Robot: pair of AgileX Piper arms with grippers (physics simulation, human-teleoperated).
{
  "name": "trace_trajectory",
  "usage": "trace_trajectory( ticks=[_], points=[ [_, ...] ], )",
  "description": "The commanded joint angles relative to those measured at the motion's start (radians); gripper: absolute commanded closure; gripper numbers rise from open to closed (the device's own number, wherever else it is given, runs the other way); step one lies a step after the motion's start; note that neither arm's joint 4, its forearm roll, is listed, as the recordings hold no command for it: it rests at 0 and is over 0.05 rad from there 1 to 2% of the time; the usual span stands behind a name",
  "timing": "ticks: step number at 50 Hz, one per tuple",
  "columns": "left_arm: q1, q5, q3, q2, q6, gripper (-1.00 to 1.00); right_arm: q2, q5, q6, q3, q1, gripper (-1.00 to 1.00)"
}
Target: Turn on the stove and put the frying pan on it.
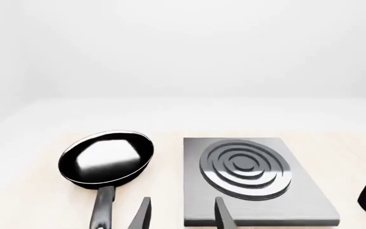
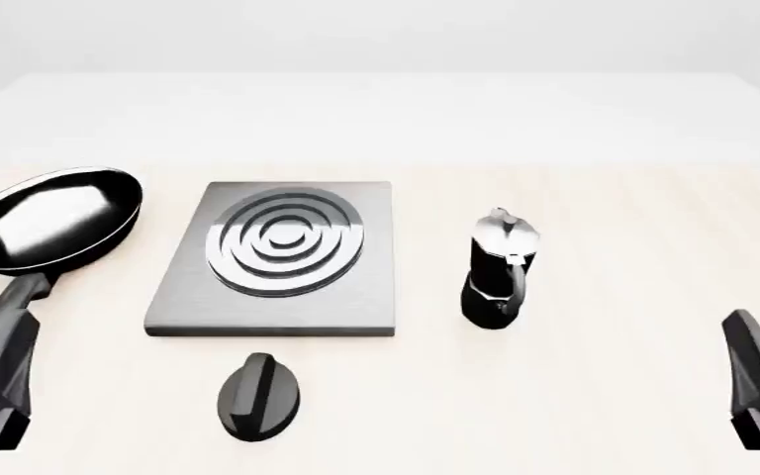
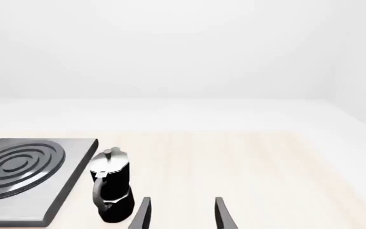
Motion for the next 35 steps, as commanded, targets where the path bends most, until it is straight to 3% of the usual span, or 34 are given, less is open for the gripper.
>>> trace_trajectory(
  ticks=[1, 11, 16, 25, 35],
  points=[
    [-0.025, 0.004, -0.002, 0.022, -0.015, -1.00, 0.008, -0.006, -0.021, -0.006, -0.010, -1.00],
    [-0.048, -0.059, 0.000, 0.115, -0.012, -1.00, 0.055, -0.059, -0.040, -0.001, -0.016, -1.00],
    [-0.141, -0.122, -0.002, 0.249, -0.009, -1.00, 0.080, -0.075, -0.045, 0.001, -0.006, -1.00],
    [-0.307, -0.073, -0.058, 0.399, -0.048, -1.00, 0.078, -0.064, -0.049, 0.001, 0.013, -1.00],
    [-0.390, -0.001, -0.098, 0.480, -0.055, -1.00, 0.066, -0.043, -0.051, 0.001, 0.025, -1.00]
  ],
)
